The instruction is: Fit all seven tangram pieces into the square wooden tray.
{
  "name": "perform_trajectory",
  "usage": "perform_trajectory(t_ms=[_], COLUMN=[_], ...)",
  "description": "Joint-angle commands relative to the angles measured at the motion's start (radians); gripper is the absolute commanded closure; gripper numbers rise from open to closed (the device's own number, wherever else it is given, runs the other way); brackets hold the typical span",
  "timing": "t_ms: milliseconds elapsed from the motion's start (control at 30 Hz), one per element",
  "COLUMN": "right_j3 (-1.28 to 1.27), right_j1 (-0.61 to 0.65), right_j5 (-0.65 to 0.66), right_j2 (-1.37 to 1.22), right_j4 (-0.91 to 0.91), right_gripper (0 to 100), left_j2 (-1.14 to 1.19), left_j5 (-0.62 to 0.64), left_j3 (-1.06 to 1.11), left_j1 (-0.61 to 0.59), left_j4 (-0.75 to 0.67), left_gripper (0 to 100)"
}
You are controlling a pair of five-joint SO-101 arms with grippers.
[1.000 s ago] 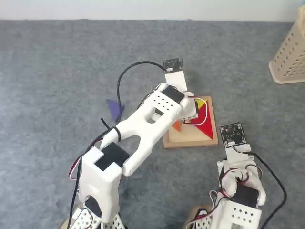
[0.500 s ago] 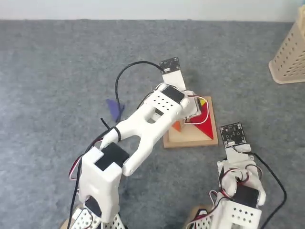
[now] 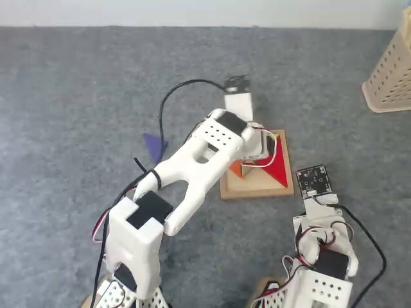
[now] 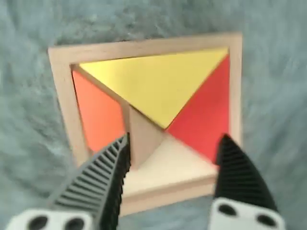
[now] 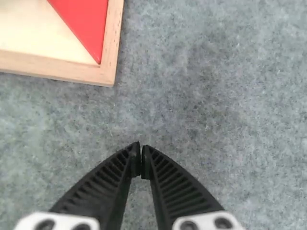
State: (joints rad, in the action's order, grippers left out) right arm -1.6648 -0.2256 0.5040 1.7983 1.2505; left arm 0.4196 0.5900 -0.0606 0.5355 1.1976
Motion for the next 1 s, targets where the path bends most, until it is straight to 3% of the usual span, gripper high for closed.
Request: perform_trajectory(t_ms=[0, 100, 267, 433, 600, 967], right_j3=[-0.018, -0.018, -0.018, -0.018, -0.018, -0.018], right_j1=[-0.013, -0.013, -0.013, -0.013, -0.013, -0.013], right_j5=[0.009, 0.009, 0.009, 0.009, 0.009, 0.009], right_j2=[0.015, 0.015, 0.015, 0.015, 0.015, 0.015], right_j4=[0.010, 0.010, 0.010, 0.010, 0.010, 0.010], right_gripper=[99.1, 99.1, 99.1, 99.1, 99.1, 99.1], left_j2=[-0.051, -0.049, -0.049, -0.005, 0.123, 0.155], left_j5=[-0.354, -0.459, -0.480, -0.562, -0.560, -0.565], left_j3=[-0.051, -0.044, -0.033, -0.024, -0.030, -0.031], left_j1=[-0.003, -0.003, 0.005, 0.064, 0.081, -0.029], left_j4=[0.097, 0.110, 0.009, -0.006, -0.060, -0.075], left_gripper=[82, 85, 87, 92, 93, 93])
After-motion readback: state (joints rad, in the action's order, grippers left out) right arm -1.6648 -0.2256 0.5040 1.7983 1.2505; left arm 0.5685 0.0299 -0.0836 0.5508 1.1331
